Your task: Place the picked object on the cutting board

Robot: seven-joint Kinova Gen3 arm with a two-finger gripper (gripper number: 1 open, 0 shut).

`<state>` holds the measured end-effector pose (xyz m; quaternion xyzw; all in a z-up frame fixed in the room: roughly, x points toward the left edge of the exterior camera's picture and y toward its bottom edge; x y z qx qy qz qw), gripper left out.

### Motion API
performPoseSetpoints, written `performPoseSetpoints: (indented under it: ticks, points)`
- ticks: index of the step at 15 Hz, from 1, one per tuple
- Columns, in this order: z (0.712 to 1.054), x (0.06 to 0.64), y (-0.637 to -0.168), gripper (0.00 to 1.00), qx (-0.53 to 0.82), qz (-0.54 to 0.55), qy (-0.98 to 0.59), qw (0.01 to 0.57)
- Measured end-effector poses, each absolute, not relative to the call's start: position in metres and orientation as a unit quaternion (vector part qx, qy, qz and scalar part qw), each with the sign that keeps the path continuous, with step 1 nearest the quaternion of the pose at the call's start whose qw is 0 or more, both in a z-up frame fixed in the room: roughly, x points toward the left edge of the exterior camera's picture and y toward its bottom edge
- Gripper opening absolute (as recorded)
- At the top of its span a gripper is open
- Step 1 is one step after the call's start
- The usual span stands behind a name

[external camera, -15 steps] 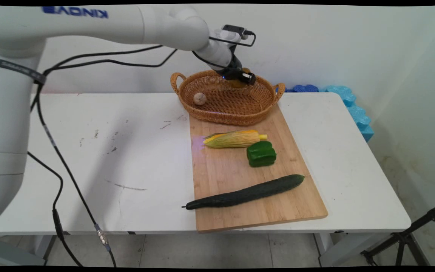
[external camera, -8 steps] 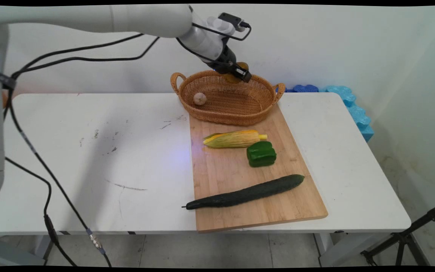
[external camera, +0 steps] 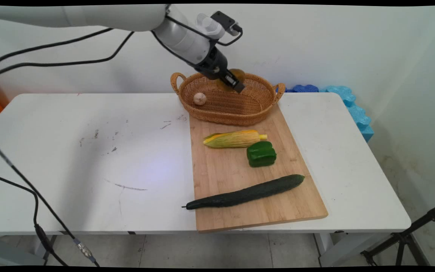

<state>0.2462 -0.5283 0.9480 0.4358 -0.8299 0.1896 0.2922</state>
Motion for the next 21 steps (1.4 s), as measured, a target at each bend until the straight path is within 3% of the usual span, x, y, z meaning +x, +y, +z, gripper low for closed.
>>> performPoseSetpoints:
  ticks: [10, 21]
  points:
    - [0.941, 0.253, -0.455, 0.00, 0.378, 0.144, -0.875, 0.267]
    - [0.883, 0.250, -0.412, 0.00, 0.351, 0.096, -0.899, 0.244]
